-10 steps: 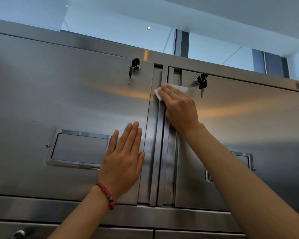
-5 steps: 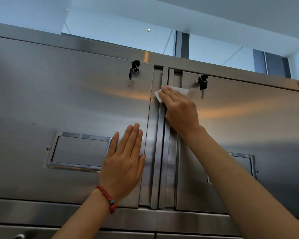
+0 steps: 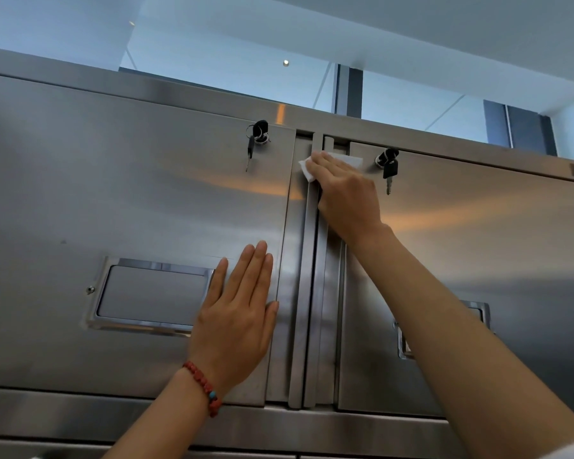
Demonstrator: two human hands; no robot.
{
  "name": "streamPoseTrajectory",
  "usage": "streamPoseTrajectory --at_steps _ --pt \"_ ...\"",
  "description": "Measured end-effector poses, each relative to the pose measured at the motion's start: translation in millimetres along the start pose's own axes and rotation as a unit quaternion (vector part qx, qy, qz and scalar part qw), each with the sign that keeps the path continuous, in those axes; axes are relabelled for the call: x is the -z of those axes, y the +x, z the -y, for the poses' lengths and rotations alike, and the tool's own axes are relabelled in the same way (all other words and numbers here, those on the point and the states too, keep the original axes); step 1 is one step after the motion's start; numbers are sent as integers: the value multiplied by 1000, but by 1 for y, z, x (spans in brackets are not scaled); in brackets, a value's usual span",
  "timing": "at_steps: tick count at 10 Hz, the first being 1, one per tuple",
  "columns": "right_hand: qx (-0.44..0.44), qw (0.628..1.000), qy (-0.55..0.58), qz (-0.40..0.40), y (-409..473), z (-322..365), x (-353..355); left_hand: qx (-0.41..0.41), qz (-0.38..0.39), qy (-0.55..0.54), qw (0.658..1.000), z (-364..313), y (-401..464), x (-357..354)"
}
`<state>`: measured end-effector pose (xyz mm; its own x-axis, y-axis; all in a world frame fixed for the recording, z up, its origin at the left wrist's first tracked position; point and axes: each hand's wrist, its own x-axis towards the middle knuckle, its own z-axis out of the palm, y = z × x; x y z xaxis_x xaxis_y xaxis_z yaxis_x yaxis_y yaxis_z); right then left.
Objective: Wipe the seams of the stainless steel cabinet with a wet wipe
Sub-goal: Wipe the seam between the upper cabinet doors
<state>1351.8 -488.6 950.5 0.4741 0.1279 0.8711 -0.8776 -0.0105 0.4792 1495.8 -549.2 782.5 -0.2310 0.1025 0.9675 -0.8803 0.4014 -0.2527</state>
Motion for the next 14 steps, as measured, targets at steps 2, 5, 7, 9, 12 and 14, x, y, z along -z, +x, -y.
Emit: streamPoseTrajectory --at_steps 2,5,7,9,12,14 --pt "33 999 2 -34 -11 1 -1 1 -1 0 1000 0 0 0" --pt "10 999 6 -30 -6 2 -2 0 -5 -5 1000 0 0 -1" --pt "-4 1000 3 -1 5 -2 0 0 -5 -4 1000 0 0 -2" --pt "7 1000 1 -12 -3 2 -1 -1 -4 -5 1000 0 0 -2" --pt "-7 1000 0 -13 0 3 -2 -1 -2 -3 1000 0 0 -2" --pt "-20 1000 -2 0 5 1 -2 1 -6 -6 1000 1 -1 -2"
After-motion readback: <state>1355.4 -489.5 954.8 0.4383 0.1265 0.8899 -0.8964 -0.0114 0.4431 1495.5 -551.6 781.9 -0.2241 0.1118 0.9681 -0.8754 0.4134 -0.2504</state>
